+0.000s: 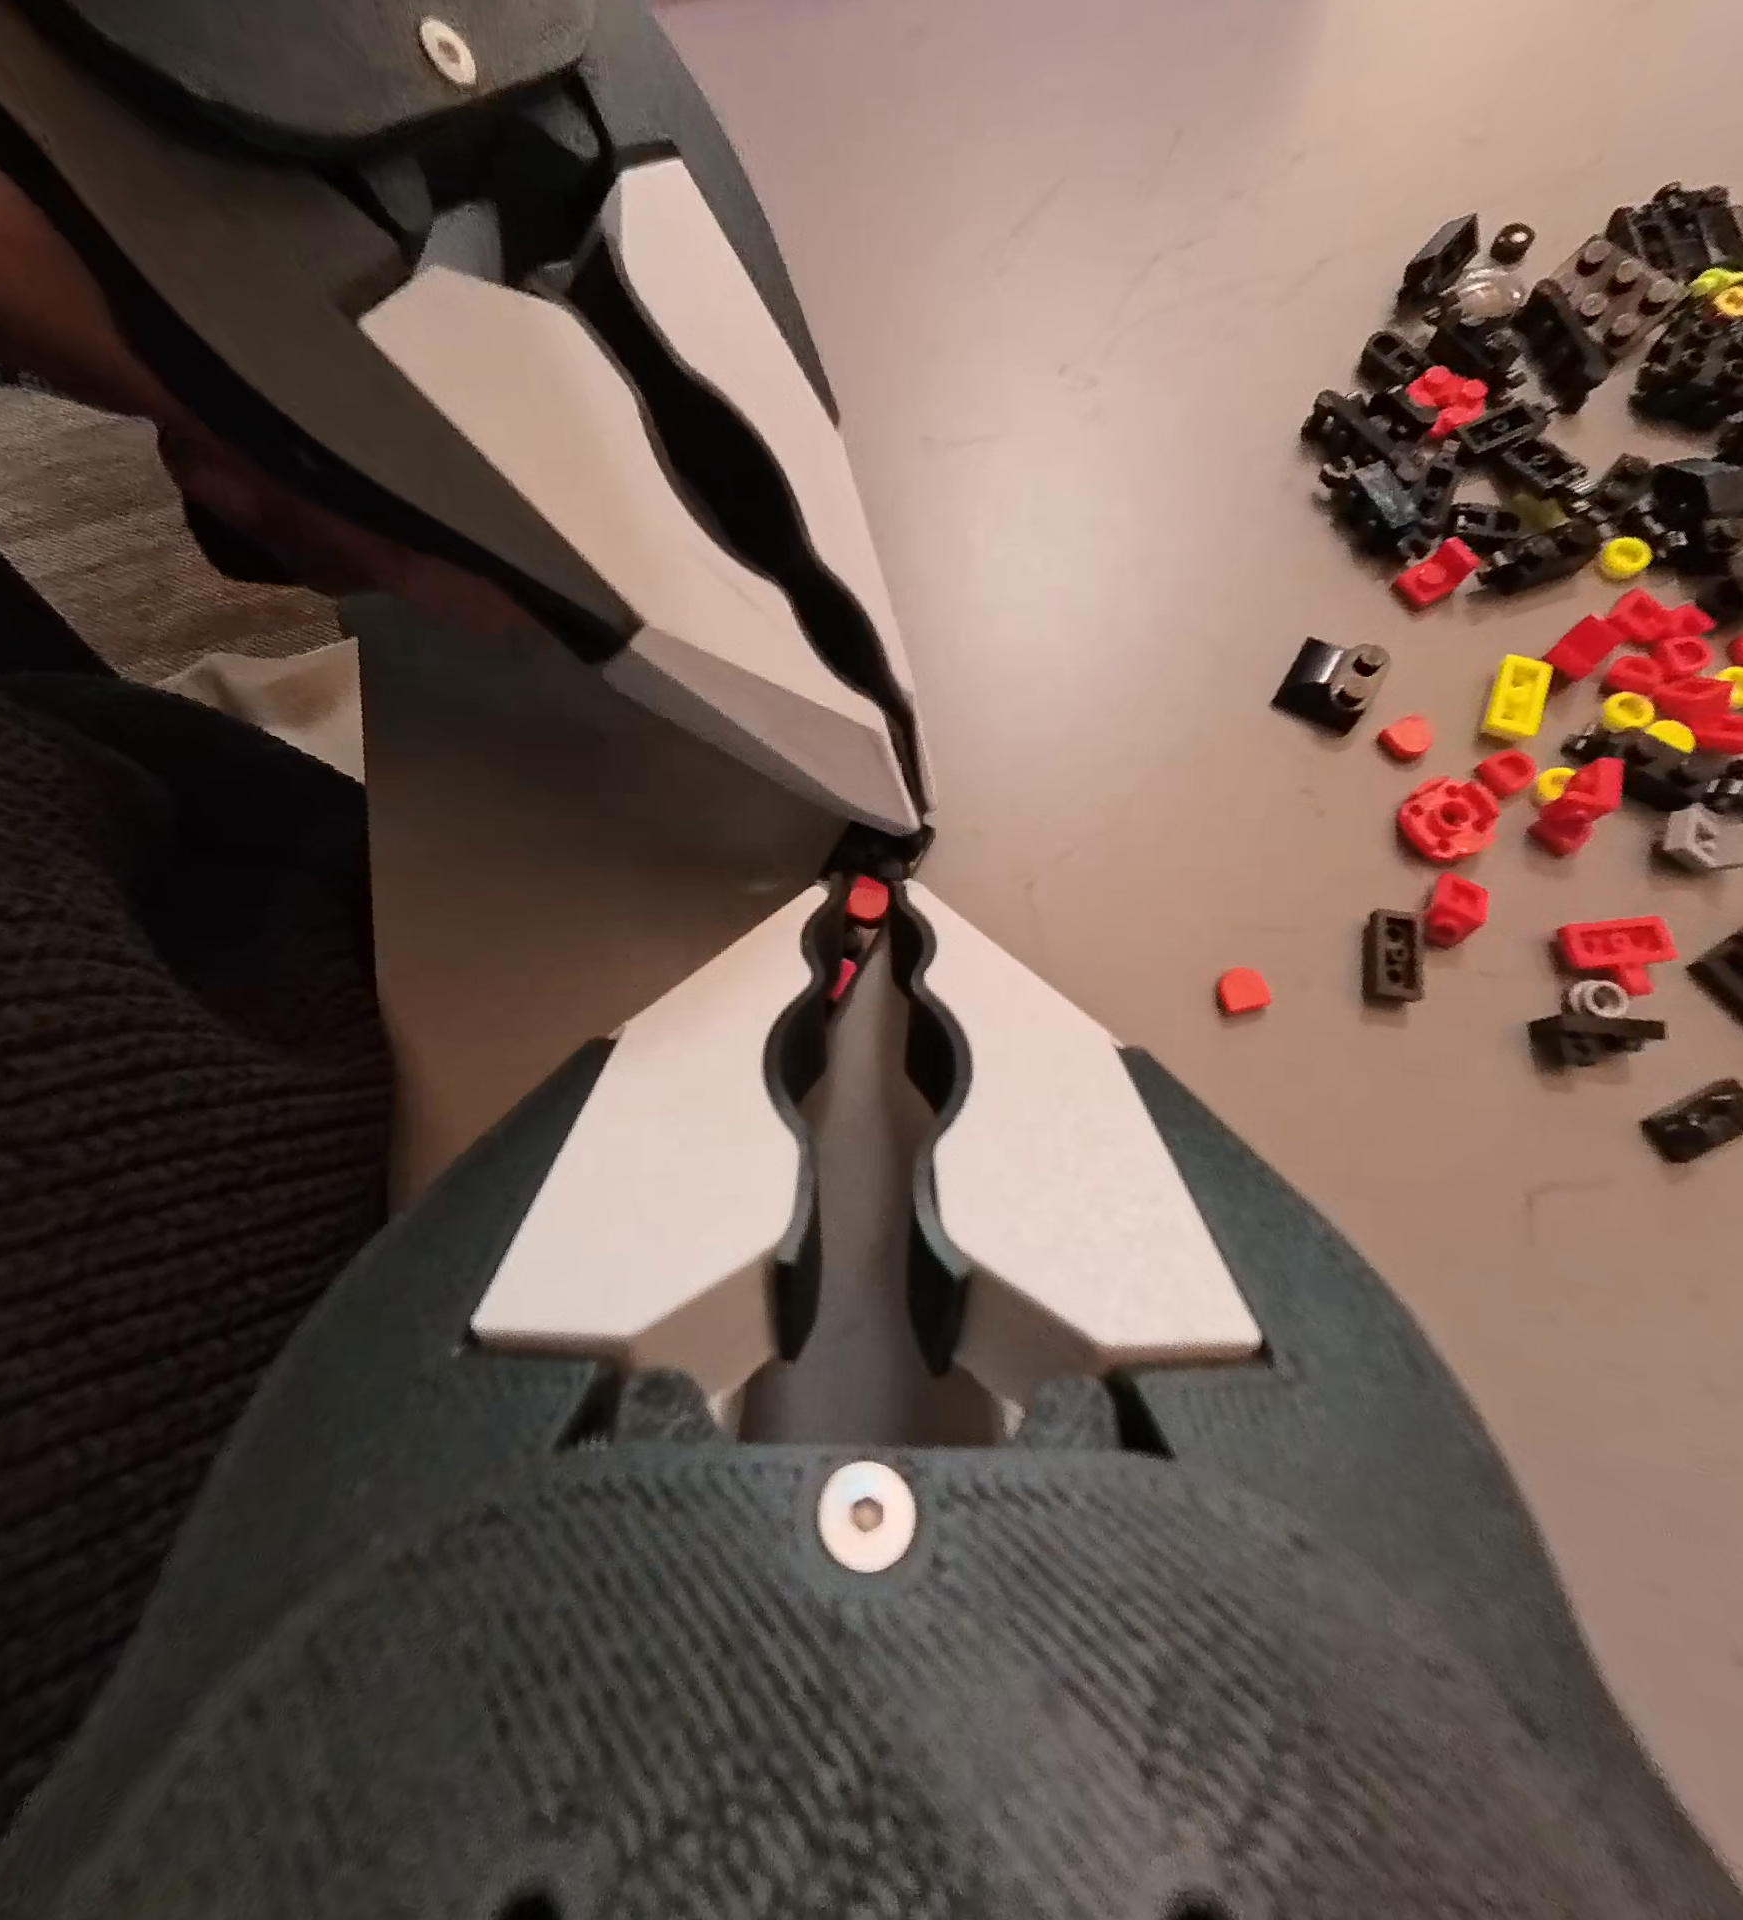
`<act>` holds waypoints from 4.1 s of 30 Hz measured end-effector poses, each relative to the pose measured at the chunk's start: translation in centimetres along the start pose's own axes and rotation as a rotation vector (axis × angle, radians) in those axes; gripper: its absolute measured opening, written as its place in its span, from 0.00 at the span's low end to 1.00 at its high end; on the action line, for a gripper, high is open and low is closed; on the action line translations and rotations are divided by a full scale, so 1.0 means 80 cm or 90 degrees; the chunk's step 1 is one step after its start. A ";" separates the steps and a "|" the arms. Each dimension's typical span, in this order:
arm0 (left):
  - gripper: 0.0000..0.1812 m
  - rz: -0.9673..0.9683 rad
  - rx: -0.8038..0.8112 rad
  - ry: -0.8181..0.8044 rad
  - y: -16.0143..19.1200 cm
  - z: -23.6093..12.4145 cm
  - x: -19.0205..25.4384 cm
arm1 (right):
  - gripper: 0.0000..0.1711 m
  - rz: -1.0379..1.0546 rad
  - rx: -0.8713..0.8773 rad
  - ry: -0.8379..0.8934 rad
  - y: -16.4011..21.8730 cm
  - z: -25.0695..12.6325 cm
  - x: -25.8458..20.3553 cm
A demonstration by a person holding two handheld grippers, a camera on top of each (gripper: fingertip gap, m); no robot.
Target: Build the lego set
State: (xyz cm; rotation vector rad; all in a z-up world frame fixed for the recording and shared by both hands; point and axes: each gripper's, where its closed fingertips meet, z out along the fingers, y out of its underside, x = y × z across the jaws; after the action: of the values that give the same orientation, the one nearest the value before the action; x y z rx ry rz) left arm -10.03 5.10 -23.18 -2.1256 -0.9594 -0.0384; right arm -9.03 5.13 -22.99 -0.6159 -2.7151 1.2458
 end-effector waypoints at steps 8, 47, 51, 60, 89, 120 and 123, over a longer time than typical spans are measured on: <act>0.00 -0.030 -0.019 0.029 0.005 -0.003 0.003 | 0.04 0.043 -0.003 -0.012 0.001 0.001 -0.001; 0.01 0.231 -0.073 0.099 0.015 -0.018 0.016 | 0.03 -0.049 0.002 -0.059 0.005 -0.004 -0.012; 0.23 0.242 -0.100 0.089 0.025 -0.012 0.021 | 0.03 -0.037 0.004 -0.057 0.004 -0.004 -0.011; 0.02 0.087 0.068 -0.050 -0.003 -0.017 0.015 | 0.03 0.042 0.009 -0.008 0.003 -0.004 0.001; 0.04 0.075 0.092 -0.072 0.007 0.001 0.021 | 0.04 0.082 0.020 -0.015 0.003 -0.005 0.004; 0.05 0.178 -0.003 -0.121 0.018 0.006 0.025 | 0.00 0.087 0.095 -0.007 -0.016 -0.031 0.016; 0.04 0.182 0.001 -0.113 0.018 0.006 0.025 | 0.04 0.031 0.066 -0.004 -0.010 -0.026 0.016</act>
State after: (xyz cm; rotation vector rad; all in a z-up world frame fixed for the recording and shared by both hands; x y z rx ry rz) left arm -7.82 6.09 -23.81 -2.2738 -0.7447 0.2985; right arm -9.95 6.62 -21.16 -0.6707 -2.6350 1.3915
